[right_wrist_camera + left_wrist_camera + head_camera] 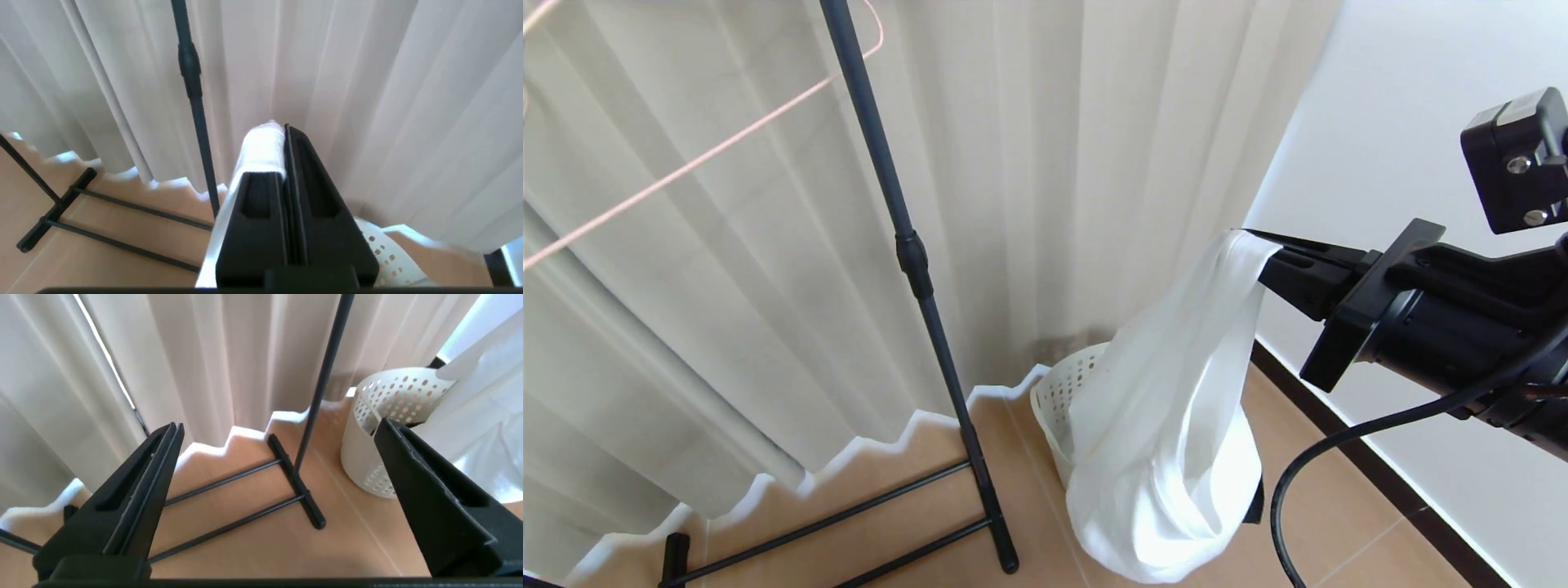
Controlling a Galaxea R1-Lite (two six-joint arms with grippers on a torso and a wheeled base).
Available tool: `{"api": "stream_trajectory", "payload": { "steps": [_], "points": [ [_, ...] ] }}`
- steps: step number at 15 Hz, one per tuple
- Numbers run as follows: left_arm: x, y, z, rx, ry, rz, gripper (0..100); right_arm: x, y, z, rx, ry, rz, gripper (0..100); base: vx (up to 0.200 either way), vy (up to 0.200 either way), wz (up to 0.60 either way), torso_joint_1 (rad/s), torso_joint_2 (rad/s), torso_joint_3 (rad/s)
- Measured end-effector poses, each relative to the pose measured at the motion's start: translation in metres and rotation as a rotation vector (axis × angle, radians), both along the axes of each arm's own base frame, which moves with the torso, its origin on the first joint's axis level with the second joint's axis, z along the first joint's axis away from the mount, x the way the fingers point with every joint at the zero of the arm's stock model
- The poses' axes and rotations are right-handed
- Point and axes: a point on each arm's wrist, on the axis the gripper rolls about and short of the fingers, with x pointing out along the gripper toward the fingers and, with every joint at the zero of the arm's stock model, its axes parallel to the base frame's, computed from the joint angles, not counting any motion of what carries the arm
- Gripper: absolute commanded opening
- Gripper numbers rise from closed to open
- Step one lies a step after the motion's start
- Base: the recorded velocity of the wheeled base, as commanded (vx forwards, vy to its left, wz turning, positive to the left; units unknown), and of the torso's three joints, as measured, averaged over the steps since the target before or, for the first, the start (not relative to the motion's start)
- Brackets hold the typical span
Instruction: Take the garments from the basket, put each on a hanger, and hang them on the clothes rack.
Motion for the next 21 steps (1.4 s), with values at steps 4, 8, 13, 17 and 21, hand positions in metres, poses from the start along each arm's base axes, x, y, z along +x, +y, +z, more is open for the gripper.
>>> {"api": "stream_trajectory", "payload": {
  "steps": [4,8,13,17,21],
  "points": [
    [0.0000,0.0000,0.0000,0.000,0.000,0.000,100,0.0009,0.0006,-0.0011,-0.003,0.003,0.000,0,0.000,0.000,0.00,0.119,-0.49,-0.166],
    [0.0000,0.0000,0.0000,0.000,0.000,0.000,100,0.0015,0.0011,-0.0019,-0.005,0.005,0.000,0,0.000,0.000,0.00,0.156,-0.51,-0.174],
    [0.0000,0.0000,0.0000,0.000,0.000,0.000,100,0.0030,0.0011,-0.0027,-0.007,0.007,-0.005,0,0.000,0.000,0.00,0.200,-0.54,-0.325],
    [0.0000,0.0000,0.0000,0.001,0.000,0.000,100,0.0041,0.0018,-0.0029,-0.006,0.007,-0.006,0,0.000,0.000,0.00,0.231,-0.59,-0.297],
    [0.0000,0.0000,0.0000,0.003,0.000,0.000,100,0.0048,0.0023,-0.0043,-0.010,0.011,-0.006,0,0.000,0.000,0.00,0.195,-0.47,-0.271]
  ]
}}
